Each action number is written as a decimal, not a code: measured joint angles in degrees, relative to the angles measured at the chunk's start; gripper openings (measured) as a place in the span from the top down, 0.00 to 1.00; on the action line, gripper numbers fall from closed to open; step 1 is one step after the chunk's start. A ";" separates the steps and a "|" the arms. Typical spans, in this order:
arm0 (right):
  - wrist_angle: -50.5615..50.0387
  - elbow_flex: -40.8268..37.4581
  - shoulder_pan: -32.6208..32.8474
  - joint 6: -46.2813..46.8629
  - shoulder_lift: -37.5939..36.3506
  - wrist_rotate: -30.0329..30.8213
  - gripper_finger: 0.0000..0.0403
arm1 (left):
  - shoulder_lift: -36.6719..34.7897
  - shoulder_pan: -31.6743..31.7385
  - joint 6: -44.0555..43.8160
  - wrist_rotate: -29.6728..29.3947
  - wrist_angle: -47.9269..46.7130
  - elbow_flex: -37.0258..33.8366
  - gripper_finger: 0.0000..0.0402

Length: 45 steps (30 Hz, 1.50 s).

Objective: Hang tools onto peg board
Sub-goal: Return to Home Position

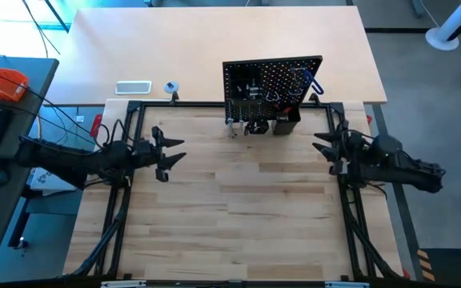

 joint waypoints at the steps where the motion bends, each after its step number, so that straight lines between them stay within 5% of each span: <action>1: 0.57 -0.76 0.00 0.00 -0.55 0.08 0.62 | -0.09 0.31 -0.13 -0.02 -0.06 -0.54 0.51; 18: 12.55 -15.17 0.00 0.07 -3.45 1.02 0.62 | -2.15 4.32 -2.66 1.61 3.04 -8.31 0.51; 45: 7.69 -15.83 -0.02 -6.57 -3.19 3.07 0.62 | -2.14 5.63 -2.02 0.84 -2.59 -9.14 0.51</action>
